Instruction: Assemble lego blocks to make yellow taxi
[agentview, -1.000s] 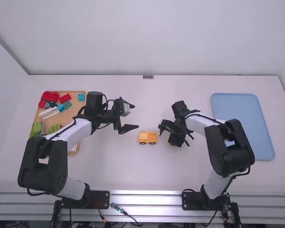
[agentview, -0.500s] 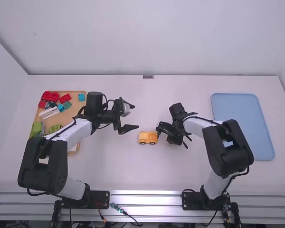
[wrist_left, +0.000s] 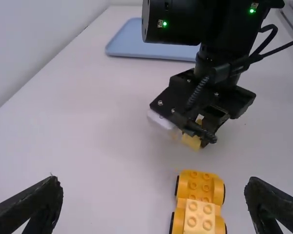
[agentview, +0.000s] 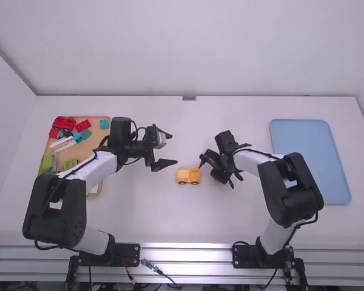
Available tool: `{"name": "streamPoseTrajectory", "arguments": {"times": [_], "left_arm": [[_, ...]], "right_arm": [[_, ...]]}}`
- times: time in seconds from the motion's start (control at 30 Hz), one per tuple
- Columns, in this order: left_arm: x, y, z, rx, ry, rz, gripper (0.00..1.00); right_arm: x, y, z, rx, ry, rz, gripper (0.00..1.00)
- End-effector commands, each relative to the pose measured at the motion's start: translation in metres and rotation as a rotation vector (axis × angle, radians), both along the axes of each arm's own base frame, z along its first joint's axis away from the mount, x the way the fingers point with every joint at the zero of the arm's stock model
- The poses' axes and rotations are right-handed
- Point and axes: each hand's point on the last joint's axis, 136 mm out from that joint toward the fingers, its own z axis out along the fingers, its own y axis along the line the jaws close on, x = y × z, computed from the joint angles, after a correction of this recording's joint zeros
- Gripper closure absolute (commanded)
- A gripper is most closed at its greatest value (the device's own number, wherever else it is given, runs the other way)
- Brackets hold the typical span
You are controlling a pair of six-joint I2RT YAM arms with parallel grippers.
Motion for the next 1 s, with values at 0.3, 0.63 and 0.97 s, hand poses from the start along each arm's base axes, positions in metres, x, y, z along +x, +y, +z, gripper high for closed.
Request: {"name": "streamPoseTrajectory", "arguments": {"times": [0.3, 0.63, 0.97], "left_arm": [[-0.007, 0.0, 0.006, -0.019, 0.001, -0.015, 0.01], [-0.007, 0.0, 0.006, -0.019, -0.002, -0.015, 0.01], [-0.007, -0.001, 0.006, -0.021, -0.003, -0.017, 0.01]], "right_arm": [[0.023, 0.008, 0.035, 0.149, -0.026, -0.757, 1.0], [0.006, -0.017, 0.054, 0.288, 0.207, -1.641, 1.0], [-0.015, -0.028, 0.047, 0.289, 0.359, -2.187, 1.0]]}}
